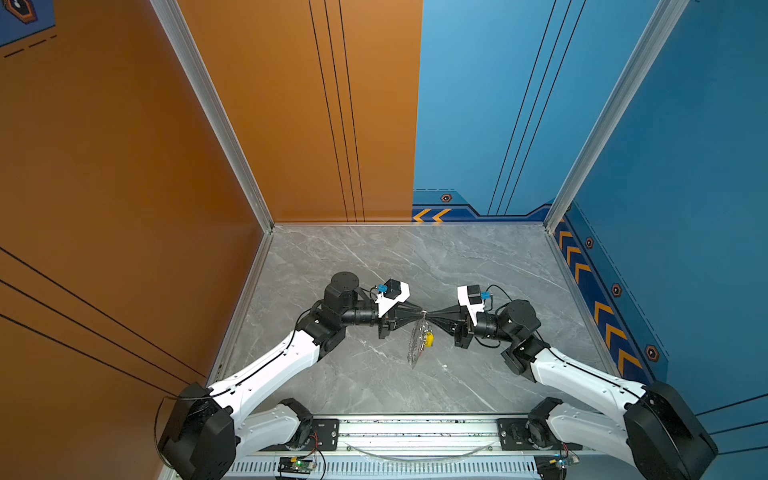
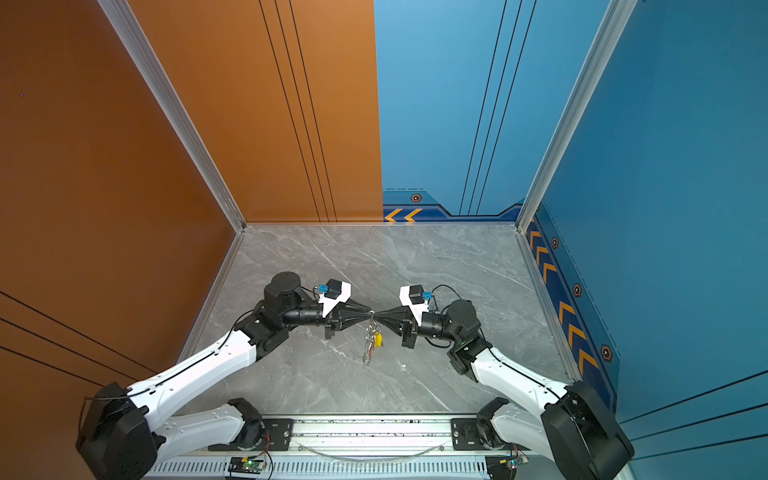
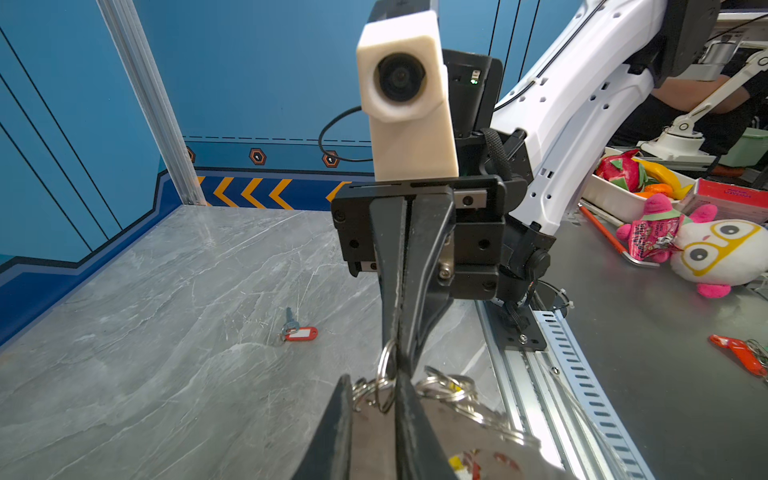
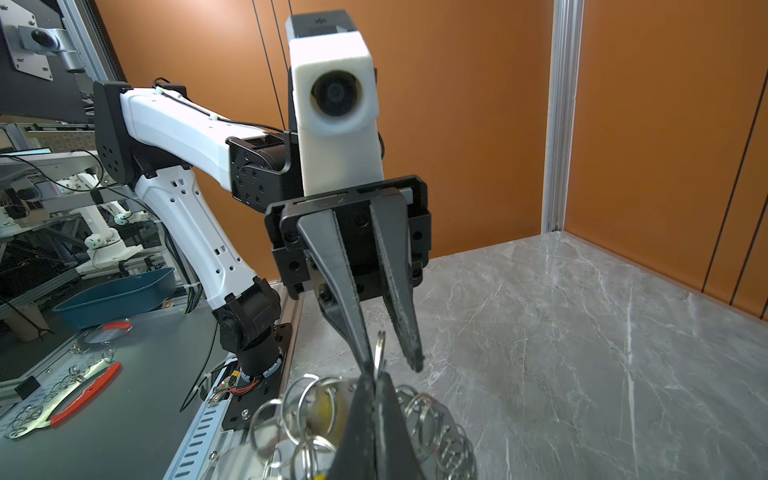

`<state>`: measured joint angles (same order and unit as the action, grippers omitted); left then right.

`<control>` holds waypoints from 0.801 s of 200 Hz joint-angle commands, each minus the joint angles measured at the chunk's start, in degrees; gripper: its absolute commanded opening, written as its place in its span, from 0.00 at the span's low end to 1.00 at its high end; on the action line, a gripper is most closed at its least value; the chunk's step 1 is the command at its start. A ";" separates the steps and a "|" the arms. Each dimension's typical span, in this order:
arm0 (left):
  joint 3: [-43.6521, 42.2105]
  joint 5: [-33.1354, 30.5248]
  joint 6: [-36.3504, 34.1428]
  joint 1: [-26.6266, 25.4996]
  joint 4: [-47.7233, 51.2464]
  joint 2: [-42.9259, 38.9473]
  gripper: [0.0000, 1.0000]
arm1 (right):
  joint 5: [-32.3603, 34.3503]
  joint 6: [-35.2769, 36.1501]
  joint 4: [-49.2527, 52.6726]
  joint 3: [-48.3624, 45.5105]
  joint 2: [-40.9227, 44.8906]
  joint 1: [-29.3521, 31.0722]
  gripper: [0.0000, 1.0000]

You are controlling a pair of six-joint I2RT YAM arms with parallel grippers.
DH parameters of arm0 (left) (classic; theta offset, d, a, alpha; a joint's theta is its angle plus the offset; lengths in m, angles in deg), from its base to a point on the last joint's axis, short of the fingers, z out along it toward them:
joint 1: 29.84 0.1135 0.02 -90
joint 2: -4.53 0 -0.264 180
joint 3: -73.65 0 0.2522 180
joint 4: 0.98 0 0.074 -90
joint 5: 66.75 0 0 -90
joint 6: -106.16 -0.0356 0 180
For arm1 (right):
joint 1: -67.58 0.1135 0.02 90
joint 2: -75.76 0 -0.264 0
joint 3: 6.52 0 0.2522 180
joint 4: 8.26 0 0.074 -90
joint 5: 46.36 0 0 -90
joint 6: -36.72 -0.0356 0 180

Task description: Put the keys on the keyring

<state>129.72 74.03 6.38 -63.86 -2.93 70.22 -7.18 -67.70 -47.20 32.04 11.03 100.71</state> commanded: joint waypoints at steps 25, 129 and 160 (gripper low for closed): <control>0.41 5.28 1.03 0.45 -0.91 1.85 0.09 | 0.66 1.30 -2.73 1.88 -0.09 0.42 0.00; 7.74 -7.95 -5.33 -3.67 15.24 4.89 0.00 | 6.20 9.31 9.07 0.55 4.37 -0.48 0.21; 17.25 -20.58 -12.43 -8.62 32.80 8.55 0.00 | 12.12 19.52 23.10 -1.10 13.15 -2.94 0.42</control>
<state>139.55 64.81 1.11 -69.28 14.08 76.67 -0.52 -57.64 -35.90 31.90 18.04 99.44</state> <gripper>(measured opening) 0.044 0.378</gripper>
